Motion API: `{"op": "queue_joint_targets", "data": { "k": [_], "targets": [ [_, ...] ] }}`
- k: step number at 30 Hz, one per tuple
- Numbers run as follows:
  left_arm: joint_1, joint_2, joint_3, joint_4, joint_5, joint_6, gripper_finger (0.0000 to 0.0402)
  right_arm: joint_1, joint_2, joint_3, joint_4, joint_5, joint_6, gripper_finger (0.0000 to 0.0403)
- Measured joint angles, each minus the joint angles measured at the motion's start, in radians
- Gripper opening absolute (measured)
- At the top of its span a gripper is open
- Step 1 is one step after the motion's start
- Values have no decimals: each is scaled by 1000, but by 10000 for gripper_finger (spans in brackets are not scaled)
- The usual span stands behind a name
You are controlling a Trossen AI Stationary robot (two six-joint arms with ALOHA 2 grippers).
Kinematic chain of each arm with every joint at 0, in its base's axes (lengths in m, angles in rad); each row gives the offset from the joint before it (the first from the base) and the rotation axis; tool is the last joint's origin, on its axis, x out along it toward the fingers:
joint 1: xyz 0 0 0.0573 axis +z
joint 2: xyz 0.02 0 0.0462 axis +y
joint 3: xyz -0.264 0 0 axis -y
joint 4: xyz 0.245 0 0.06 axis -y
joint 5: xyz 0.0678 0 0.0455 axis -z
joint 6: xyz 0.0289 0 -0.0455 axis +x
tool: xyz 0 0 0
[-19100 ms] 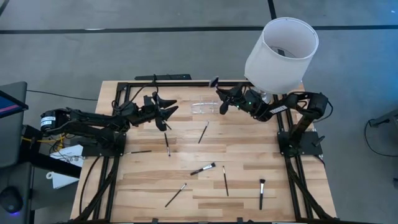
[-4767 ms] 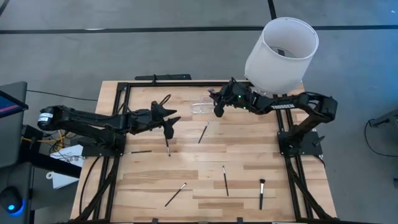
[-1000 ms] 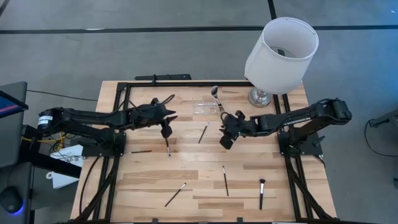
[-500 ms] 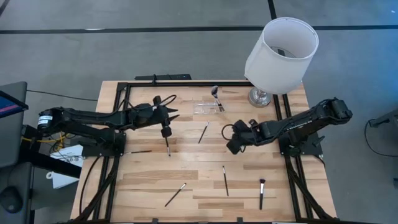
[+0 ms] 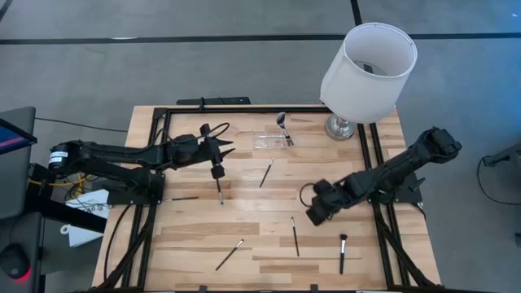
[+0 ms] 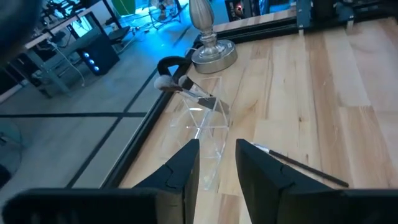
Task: Put items in baskets/containers
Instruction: Put the silver powder brush into the transparent organizer
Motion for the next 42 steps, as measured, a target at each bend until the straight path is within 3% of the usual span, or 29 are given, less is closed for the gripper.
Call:
{"op": "queue_joint_targets", "data": {
  "k": [6,13,21,28,32,37,42],
  "targets": [
    [-45,-1,0,-7,-39,-14,102,135,0,0,-82,-206,258,71],
    [-89,-4,0,-7,-81,-16,102,251,27,0,-10,-238,439,72],
    [-91,-4,0,-6,-135,-16,102,317,144,0,136,-264,498,117],
    [-84,-4,0,-6,-153,-16,102,339,238,0,149,-375,531,173],
    [-84,-4,0,-6,-153,-17,102,345,254,0,146,-369,532,193],
    [-84,-4,0,-6,-153,-17,102,351,254,0,137,-366,533,191],
    [-84,-4,0,-6,-153,-17,102,375,253,0,64,-366,536,152]
  ]
}}
